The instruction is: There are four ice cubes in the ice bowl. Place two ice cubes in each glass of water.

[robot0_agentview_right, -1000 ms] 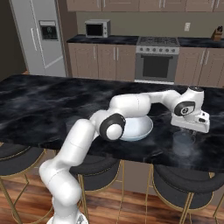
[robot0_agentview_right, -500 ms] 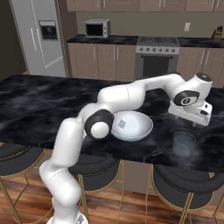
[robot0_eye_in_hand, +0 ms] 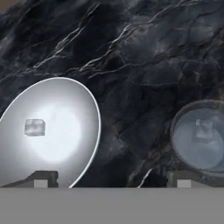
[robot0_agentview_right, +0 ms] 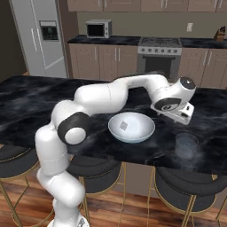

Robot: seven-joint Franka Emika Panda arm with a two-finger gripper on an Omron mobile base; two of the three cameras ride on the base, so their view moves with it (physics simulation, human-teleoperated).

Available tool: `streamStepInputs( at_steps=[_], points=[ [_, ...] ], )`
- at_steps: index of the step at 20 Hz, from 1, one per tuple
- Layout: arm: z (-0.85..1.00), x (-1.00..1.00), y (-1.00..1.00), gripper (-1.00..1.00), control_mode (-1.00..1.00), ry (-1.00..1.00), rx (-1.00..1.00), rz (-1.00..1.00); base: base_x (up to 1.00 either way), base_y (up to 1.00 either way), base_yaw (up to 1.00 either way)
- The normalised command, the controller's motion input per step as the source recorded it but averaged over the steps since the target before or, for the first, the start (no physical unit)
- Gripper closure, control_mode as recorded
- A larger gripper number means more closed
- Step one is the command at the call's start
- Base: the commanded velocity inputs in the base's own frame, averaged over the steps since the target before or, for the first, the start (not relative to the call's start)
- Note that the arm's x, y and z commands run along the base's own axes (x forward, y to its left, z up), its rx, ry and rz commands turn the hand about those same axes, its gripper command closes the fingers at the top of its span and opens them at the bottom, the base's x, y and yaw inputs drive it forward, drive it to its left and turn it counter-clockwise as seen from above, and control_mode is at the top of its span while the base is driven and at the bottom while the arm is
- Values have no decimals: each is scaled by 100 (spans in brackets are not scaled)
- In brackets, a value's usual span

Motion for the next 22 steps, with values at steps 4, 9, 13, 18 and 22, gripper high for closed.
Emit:
streamStepInputs(
  at_steps=[4, 9, 13, 18, 22],
  points=[
    [0, 31, 100, -100, -100, 0, 0, 0, 0, 0, 0],
    [-3, 37, 100, -100, -100, 9, 2, 0, 0, 0, 0],
    [-30, 29, 100, -100, -100, 17, 8, 0, 0, 0, 0],
    [-40, 36, 88, -100, -100, 18, 13, 2, 0, 0, 0],
    [-17, 32, 4, -100, -100, 13, -1, 0, 0, 0, 0]
  ],
)
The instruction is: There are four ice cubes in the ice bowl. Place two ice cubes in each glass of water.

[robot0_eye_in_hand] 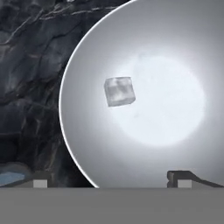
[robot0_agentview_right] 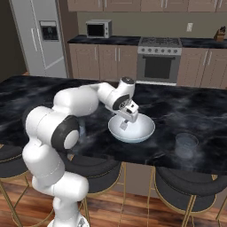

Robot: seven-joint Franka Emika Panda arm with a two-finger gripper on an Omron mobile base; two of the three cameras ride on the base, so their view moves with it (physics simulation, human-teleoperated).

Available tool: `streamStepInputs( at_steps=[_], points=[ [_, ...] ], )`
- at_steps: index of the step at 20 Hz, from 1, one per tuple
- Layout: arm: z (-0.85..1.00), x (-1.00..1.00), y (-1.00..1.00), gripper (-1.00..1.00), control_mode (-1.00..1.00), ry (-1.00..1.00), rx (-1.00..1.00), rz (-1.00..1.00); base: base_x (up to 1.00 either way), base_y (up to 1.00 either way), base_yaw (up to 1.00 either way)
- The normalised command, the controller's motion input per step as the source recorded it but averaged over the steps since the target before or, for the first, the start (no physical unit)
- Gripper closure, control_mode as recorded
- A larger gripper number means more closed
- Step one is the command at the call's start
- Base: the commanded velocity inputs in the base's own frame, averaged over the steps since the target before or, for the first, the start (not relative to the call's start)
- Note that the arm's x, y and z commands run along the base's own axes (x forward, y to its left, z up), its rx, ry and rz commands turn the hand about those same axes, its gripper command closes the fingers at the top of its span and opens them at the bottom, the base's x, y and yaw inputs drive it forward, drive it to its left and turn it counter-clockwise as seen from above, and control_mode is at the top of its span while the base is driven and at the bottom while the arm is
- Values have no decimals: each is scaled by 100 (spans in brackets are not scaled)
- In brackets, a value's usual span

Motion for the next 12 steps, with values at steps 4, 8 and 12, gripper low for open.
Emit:
streamStepInputs(
  at_steps=[4, 8, 12],
  points=[
    [-26, 58, -10, -100, -100, 8, 0, 3, 0, 0, 0],
    [-35, 53, -6, -100, -100, 9, 2, 6, 0, 0, 0],
    [-63, 22, -4, -100, -100, 9, 7, 7, 0, 0, 0]
  ],
)
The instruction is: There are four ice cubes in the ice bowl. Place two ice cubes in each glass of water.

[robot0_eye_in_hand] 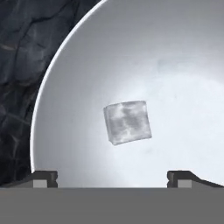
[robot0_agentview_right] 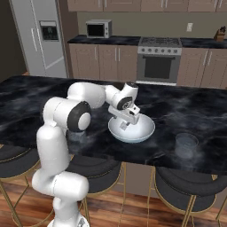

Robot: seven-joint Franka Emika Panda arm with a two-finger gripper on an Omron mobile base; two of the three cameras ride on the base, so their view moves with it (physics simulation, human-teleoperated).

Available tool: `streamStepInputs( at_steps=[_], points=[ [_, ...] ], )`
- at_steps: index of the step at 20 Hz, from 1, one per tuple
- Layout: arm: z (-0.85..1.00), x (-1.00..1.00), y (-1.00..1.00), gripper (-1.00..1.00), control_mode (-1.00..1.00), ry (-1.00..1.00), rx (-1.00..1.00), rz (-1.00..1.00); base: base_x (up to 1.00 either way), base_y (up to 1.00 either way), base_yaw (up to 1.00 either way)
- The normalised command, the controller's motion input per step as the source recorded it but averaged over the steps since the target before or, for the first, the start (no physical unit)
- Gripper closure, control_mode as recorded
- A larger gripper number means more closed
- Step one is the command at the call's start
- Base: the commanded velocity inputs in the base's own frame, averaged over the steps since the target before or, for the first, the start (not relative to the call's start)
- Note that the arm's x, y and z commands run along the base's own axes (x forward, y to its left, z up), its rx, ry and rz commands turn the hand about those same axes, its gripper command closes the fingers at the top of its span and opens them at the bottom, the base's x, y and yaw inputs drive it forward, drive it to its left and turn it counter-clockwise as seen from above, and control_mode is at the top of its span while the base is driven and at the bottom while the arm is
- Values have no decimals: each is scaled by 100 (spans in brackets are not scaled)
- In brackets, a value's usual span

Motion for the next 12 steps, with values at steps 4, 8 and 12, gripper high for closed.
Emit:
streamStepInputs(
  at_steps=[4, 8, 12],
  points=[
    [-54, 9, -1, -100, -100, 6, 6, 9, 0, 0, 0],
    [-33, 29, -7, -100, -100, 2, 0, 8, 0, 0, 0],
    [-24, 36, -12, -100, -100, 0, 0, 7, 0, 0, 0]
  ],
)
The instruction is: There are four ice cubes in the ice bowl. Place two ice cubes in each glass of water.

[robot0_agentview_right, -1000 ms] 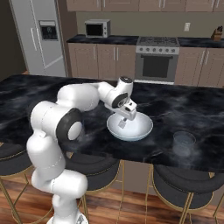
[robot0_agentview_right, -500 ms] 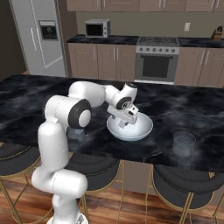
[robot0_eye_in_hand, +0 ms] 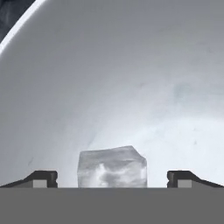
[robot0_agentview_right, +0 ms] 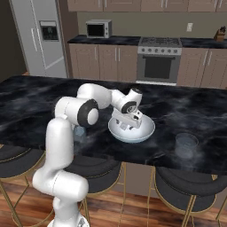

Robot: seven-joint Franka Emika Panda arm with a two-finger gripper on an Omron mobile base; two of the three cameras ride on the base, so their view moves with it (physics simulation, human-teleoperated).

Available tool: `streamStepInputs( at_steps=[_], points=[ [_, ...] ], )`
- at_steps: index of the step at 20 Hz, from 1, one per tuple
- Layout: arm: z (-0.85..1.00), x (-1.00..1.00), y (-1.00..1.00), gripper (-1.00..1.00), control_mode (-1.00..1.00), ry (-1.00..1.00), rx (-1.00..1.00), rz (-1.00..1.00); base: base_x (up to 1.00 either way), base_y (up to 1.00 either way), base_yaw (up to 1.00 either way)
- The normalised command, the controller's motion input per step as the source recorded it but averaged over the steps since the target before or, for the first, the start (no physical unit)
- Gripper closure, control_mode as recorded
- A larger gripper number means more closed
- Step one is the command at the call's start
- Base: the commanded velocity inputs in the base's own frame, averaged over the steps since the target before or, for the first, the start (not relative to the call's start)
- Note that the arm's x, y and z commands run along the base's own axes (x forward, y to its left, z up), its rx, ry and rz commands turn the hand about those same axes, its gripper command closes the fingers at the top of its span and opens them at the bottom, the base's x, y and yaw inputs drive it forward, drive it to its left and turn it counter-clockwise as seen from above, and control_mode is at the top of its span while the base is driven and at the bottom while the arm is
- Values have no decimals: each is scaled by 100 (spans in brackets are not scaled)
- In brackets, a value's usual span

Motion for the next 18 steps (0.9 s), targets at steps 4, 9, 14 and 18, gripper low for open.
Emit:
streamStepInputs(
  at_steps=[4, 9, 14, 18],
  points=[
    [-30, 26, -12, -100, -100, 0, 0, 8, 0, 0, 0],
    [-31, 23, -4, -100, -100, 0, 3, 7, 0, 0, 0],
    [-38, -7, 4, 100, -100, 0, 4, 4, 0, 0, 0],
    [-13, -52, 9, 100, -100, 0, 3, 0, 0, 0, 0]
  ],
)
